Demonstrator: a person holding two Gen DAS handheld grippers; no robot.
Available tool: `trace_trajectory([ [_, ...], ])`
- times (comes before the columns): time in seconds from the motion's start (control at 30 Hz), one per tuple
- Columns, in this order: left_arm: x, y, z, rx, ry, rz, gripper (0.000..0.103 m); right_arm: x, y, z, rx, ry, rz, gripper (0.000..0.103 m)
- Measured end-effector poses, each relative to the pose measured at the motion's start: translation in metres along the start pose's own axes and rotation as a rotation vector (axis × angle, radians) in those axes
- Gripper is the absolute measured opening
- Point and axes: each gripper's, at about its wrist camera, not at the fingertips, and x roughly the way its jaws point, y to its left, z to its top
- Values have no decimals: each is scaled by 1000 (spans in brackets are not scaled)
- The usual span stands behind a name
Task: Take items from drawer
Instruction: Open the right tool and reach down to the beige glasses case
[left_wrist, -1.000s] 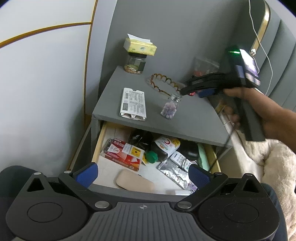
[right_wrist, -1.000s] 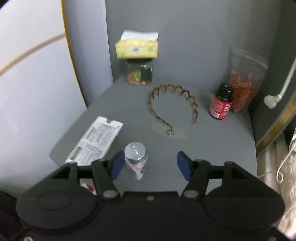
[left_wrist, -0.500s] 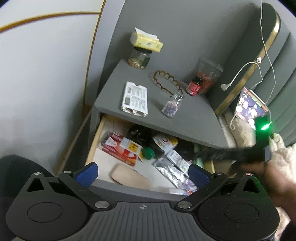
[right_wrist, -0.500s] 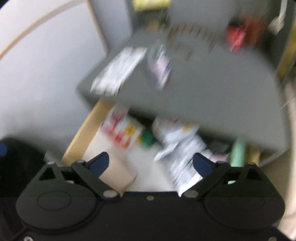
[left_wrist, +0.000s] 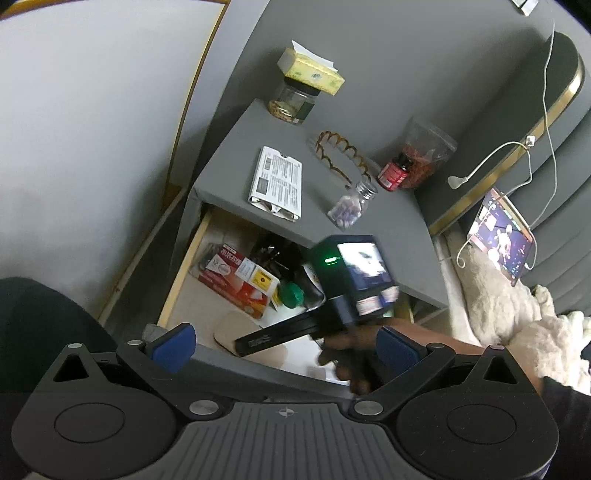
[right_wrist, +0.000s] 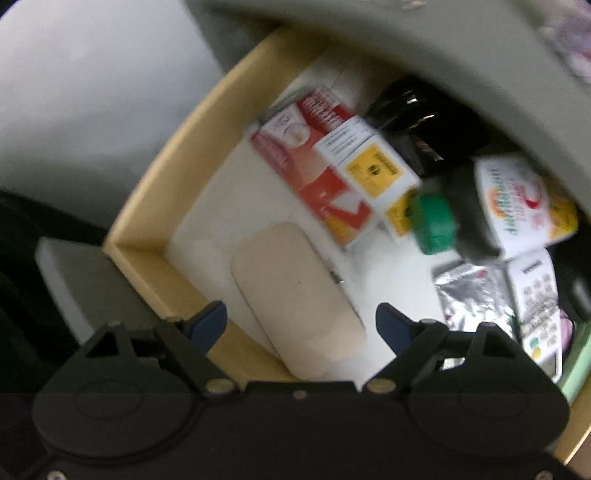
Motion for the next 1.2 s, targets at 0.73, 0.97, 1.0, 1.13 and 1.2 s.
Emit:
trace_trajectory([
  [0.73,21,-10,-12,47,86,-31,103,-36,-73,-58,141,-200,86,39],
  [0.97,-1,-12,-12,46,45,20,103,-41,-75,-36,164,-145,183,55],
  [1.0,-2,-13,-14,53,39,33,103,-39,-75,-34,180,-148,195,55],
  [1.13,-4,-17,-19,121,41,38,103,-38,-88,-34,299,-152,258,55],
  [1.2,-8,-17,-20,139,28,20,103,-38,-93,-34,337,-145,266,57],
])
